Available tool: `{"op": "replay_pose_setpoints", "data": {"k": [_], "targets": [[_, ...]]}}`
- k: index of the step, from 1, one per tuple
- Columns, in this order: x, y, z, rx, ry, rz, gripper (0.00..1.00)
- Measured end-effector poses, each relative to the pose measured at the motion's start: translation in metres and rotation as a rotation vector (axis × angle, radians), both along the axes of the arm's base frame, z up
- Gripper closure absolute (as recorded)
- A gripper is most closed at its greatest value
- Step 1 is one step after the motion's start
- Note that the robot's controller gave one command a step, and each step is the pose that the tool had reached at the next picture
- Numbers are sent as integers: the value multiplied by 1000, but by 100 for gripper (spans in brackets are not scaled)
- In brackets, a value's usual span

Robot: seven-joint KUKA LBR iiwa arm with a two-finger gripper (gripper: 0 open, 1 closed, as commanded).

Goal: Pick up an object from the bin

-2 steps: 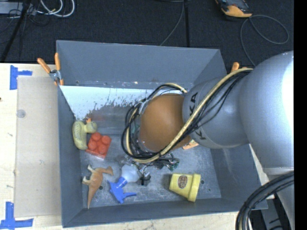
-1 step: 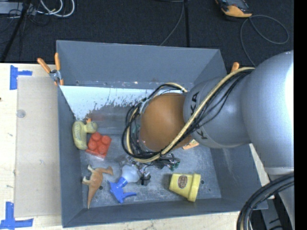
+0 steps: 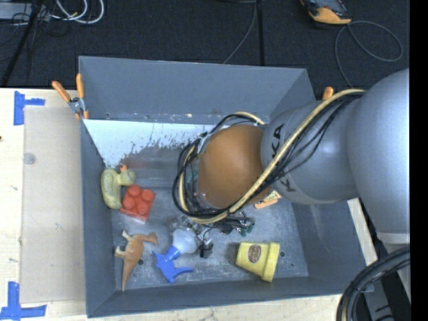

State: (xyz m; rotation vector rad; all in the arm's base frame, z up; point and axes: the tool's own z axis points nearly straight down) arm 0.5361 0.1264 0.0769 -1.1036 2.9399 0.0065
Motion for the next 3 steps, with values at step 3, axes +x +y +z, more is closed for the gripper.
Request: {"op": "replay_pose_setpoints", "data": {"k": [3], "targets": [[-1, 0, 53, -1, 5, -3, 100]]}}
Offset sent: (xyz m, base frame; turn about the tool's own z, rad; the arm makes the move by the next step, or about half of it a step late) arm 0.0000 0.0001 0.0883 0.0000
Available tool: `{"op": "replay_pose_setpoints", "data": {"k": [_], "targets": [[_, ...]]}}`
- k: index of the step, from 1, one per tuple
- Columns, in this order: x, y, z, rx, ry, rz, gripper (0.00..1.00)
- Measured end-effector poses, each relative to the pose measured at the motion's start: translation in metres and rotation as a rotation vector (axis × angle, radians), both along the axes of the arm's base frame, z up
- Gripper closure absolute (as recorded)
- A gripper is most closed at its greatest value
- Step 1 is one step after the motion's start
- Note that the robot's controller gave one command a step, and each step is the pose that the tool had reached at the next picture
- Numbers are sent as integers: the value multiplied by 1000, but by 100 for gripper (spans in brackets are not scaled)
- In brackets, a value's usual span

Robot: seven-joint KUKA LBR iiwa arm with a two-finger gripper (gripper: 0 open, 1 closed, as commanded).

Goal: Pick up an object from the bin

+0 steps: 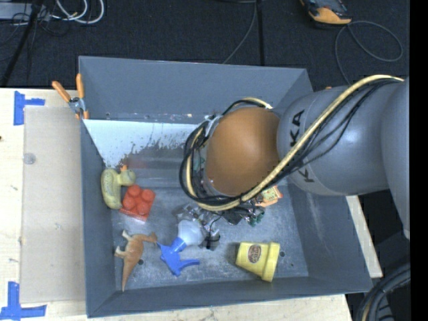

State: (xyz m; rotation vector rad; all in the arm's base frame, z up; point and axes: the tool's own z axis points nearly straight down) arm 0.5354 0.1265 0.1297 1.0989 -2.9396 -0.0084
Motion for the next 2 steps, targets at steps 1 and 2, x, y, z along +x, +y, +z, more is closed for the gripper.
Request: {"op": "replay_pose_setpoints", "data": {"k": [1, 2], "targets": [[1, 0, 23, 0, -3, 0, 100], [2, 0, 41, 1, -7, 0, 100]]}}
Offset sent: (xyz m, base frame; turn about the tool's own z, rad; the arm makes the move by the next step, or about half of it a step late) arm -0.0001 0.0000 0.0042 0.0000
